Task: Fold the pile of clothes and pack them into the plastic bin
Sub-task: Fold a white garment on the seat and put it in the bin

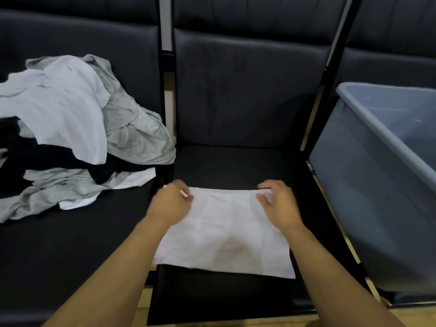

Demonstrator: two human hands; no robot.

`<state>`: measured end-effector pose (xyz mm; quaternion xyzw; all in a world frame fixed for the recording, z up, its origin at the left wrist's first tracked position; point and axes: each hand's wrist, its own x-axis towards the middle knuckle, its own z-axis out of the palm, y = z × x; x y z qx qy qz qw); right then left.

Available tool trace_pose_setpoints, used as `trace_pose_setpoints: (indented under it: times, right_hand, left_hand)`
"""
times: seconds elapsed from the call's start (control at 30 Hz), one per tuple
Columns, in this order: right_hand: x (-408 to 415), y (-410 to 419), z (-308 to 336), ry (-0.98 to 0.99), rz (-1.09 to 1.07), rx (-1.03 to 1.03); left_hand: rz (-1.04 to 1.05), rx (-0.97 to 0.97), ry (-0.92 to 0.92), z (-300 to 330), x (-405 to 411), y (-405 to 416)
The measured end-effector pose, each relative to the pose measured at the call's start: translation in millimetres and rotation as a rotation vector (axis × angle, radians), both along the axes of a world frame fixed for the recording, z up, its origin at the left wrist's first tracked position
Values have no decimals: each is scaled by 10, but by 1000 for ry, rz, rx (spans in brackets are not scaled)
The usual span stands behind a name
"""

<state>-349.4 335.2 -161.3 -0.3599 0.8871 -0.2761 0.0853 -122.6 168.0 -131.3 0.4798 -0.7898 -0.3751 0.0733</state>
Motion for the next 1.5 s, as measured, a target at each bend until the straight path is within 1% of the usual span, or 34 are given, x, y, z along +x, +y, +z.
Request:
trace_pose_setpoints:
  times: [0.03,0.07,0.1,0.13,0.2,0.27,0.43,0.6,0.67,0.73,0.83,0.87,0.93,0.97,1.0,1.07,1.13,1.2,1.27,1.33,1.4,1.5]
  right_hand:
    - [71,-56,-4,-5,159,6]
    - [155,-105,-23,-26,315,32]
    - [236,-145,-54,-59,441,71]
    - [304,-176,-82,-87,523,120]
    - [387,-203,-108,-124,585,250]
    - [414,-192,-93,-114,581,394]
    - [474,-180,130,-60,489,610]
    - [544,-153,271,-119,394,719]
    - [540,-125,284,-199,352,705]
    - [518,-85,269,-318,306,641]
    - [443,-38,218,-476,209,514]
    - [404,-31,196,-469,139,475]
    - [317,-5,132,-356,-31,466]
    - [294,7,96,-336,-102,477]
    - [293,15,61,-373,-140,486]
    - [354,13,13,-478,-138,514]
    - [418,-7,0,-480,-111,555]
    - [439,-31,-15,-462,-105,555]
    - [426,-37,-38,-495,-99,531]
    - [405,-17,-66,-538,-74,502]
    - [374,20,-56,-570,-69,430]
    - [304,91,-27,-616,-121,235]
  left_hand:
    - [-125,187,-11,46,-58,114]
    - [-262,347,-65,85,-116,237]
    - [-387,453,-144,122,-164,343]
    - [-485,504,-232,150,-194,431]
    - [-602,460,-382,136,-222,530]
    - [-637,324,-448,96,-223,532]
    - [-595,125,-471,57,-232,501]
    - [-574,-92,-506,-20,-218,435]
    - [-557,-148,-509,-59,-196,394]
    - [-522,-136,-477,-93,-179,331]
    - [-372,-93,-399,-113,-176,272]
    - [-285,-122,-400,-116,-177,268]
    - [-99,-185,-436,-99,-182,285]
    - [-34,-172,-448,-93,-181,300]
    - [-3,-138,-464,-105,-187,315]
    - [-25,-90,-523,-152,-203,365]
    - [-50,-90,-531,-184,-235,409]
    - [-19,-30,-450,-199,-258,414]
    - [24,52,-378,-189,-264,389]
    - [46,95,-344,-211,-253,346]
    - [77,127,-264,-257,-232,299]
    - [148,262,-76,-257,-222,273]
